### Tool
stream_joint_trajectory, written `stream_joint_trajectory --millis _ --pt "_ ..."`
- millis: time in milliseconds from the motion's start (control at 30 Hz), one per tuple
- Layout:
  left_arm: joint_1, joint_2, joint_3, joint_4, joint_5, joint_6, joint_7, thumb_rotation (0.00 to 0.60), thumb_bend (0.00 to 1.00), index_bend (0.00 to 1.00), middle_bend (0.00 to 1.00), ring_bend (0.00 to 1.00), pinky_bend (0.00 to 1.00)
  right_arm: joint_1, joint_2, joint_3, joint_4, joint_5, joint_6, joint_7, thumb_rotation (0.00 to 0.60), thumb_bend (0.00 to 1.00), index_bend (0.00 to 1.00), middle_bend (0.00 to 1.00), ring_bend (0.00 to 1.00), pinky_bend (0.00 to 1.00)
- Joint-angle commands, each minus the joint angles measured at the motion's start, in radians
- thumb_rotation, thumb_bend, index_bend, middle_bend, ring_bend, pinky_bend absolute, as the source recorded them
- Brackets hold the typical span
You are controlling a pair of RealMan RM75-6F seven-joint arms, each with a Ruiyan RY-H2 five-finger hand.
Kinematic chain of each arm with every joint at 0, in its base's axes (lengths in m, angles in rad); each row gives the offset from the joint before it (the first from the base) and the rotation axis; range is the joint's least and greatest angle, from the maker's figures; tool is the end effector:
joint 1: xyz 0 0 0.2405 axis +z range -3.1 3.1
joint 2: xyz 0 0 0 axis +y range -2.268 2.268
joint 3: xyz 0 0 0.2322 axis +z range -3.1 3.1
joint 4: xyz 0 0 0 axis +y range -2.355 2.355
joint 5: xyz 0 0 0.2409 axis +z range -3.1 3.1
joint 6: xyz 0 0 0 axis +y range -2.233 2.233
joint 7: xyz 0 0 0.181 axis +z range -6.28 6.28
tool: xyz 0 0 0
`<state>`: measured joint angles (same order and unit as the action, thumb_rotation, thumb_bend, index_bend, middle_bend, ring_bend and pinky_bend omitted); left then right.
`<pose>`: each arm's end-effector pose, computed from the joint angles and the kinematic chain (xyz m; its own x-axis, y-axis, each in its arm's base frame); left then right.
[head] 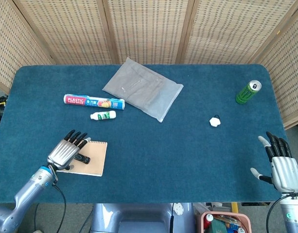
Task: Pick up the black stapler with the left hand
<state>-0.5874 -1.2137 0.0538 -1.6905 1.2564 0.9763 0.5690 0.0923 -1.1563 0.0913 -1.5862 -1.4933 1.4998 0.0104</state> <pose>-0.2191 0.2946 -0.0068 0.7856 0.2627 0.5601 0.6122 -0.4611 -0.6424 -0.2970 -0.2308 0.1216 0.3703 0.0556 0.9272 -0.9284 -0.0101 0.3714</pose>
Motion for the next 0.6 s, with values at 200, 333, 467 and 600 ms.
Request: stream_joint_trajectory --millis 200,333,467,600 --pt "0.147 0.088 -0.01 -0.128 0.076 0.278 -0.093 0.6 0.14 0.0 0.0 0.0 0.0 0.0 0.001 -0.006 -0.009 -0.015 0.005 -0.013 0.6 0.1 0.0 0.0 0.0 0.01" --pt "0.238 0.096 0.007 -0.153 0.092 0.412 -0.102 0.6 0.14 0.0 0.0 0.0 0.0 0.002 0.0 -0.01 -0.02 -0.026 0.004 -0.029 0.6 0.1 0.0 0.0 0.0 0.01" --pt "0.329 0.092 0.028 -0.15 0.113 0.526 -0.139 0.6 0.15 0.0 0.0 0.0 0.0 0.002 -0.002 -0.014 -0.032 -0.047 0.016 -0.048 0.6 0.1 0.0 0.0 0.0 0.01" --pt "0.386 0.093 0.048 -0.122 0.159 0.599 -0.16 0.6 0.15 0.0 0.0 0.0 0.0 0.003 -0.003 -0.016 -0.037 -0.054 0.018 -0.06 0.6 0.1 0.0 0.0 0.0 0.01"
